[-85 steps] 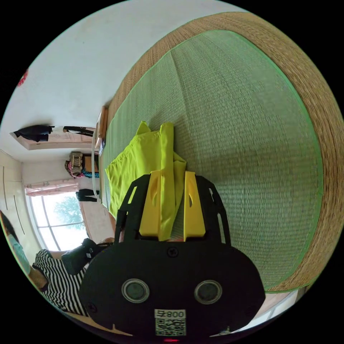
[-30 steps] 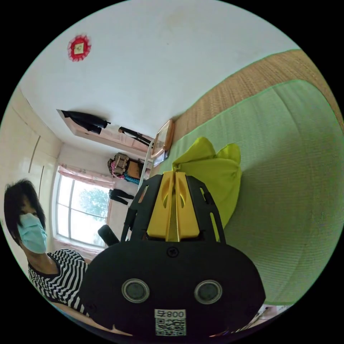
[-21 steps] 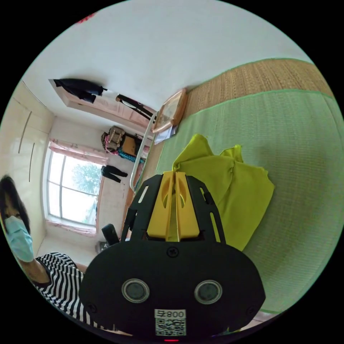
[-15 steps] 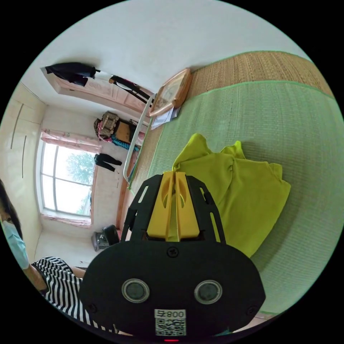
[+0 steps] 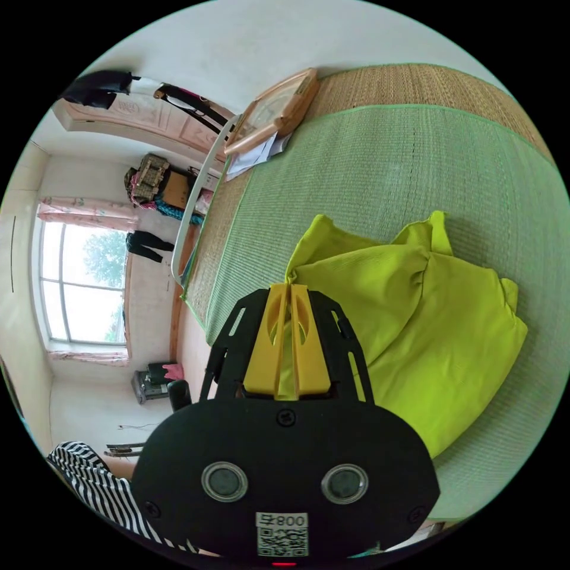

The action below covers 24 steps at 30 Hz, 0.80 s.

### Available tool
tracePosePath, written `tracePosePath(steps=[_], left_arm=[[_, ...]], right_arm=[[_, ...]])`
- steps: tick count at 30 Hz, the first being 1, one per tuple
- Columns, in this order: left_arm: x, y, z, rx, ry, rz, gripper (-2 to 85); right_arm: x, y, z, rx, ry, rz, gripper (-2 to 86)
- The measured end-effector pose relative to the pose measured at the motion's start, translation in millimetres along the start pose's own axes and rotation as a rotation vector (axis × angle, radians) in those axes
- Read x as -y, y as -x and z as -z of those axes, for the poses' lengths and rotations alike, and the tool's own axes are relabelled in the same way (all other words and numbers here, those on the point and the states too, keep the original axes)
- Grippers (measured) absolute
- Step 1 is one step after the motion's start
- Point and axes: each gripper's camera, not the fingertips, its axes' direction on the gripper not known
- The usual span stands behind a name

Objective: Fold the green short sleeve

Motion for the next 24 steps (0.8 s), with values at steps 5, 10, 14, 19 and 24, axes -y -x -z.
tracePosePath(steps=[5, 10, 14, 19, 24], left_arm=[[-5.7, 18.7, 2.8, -0.006, 0.001, 0.046, 0.3], [-10.0, 20.9, 4.9, 0.005, 0.014, 0.039, 0.4], [-13.8, 23.7, 3.5, 0.011, 0.026, 0.043, 0.3], [-21.2, 18.7, 3.0, 0.016, 0.028, 0.023, 0.3], [-30.2, 2.1, 8.3, 0.062, 0.043, -0.038, 0.2]], right_arm=[[16.5, 12.7, -14.6, -0.023, 0.057, -0.011, 0.7], [28.8, 32.2, -14.4, -0.034, 0.087, 0.007, 1.2], [35.1, 52.0, -10.8, -0.063, 0.114, 0.064, 1.9], [44.7, 74.3, -18.2, -0.110, 0.211, 0.143, 3.8], [38.3, 95.3, 12.8, -0.090, 0.181, 0.228, 5.1]])
